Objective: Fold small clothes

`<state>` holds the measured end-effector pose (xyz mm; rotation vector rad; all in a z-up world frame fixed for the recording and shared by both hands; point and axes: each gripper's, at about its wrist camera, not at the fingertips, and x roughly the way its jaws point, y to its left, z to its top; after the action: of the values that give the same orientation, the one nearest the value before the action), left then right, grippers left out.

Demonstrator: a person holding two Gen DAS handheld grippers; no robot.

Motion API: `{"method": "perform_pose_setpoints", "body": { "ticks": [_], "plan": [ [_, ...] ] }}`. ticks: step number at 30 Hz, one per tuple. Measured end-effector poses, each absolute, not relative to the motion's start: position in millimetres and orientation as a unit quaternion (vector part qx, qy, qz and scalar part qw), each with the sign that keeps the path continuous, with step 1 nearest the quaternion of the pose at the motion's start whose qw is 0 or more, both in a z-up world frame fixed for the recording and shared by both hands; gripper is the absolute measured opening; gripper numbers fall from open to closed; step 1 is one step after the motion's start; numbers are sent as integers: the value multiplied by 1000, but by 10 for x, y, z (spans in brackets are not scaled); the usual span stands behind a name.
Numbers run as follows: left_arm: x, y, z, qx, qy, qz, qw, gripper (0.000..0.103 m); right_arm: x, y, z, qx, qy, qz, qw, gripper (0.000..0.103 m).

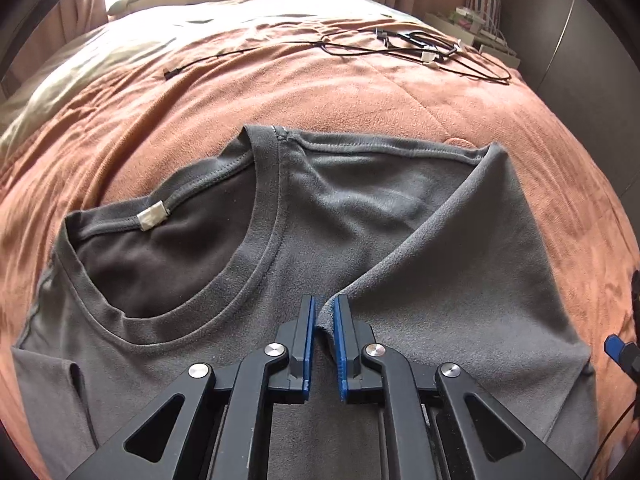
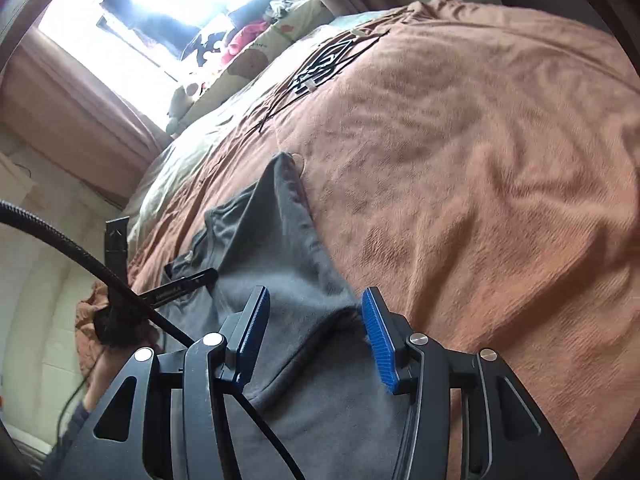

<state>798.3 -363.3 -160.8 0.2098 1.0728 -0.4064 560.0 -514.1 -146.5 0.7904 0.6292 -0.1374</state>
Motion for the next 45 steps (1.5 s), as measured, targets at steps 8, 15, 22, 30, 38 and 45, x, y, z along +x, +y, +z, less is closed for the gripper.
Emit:
{"method": "perform_pose_setpoints", "body": {
  "ticks": [8, 15, 22, 30, 38, 45],
  "plan": [
    [7890, -3870, -1326, 127, 464, -186, 857, 14, 5818, -5097, -1671, 344, 351, -68, 868, 44],
    [7824, -4218, -1325, 117, 468, -238, 843, 14, 5680, -5075, -1553, 337, 370, -63, 863, 41],
    [7856, -4609, -1608, 112, 479, -266, 829, 13, 5410, -5353, -1364, 351, 325, -67, 875, 41],
    [8021, -5001, -1747, 140, 457, -287, 830, 13, 5238, -5552, -1464, 390, 323, -65, 860, 41],
    [8193, -5230, -1773, 147, 449, -304, 827, 12, 5163, -5659, -1469, 384, 316, -87, 863, 41],
    [8209, -5336, -1712, 167, 452, -286, 828, 11, 5149, -5590, -1436, 384, 322, -90, 860, 41]
  ]
}}
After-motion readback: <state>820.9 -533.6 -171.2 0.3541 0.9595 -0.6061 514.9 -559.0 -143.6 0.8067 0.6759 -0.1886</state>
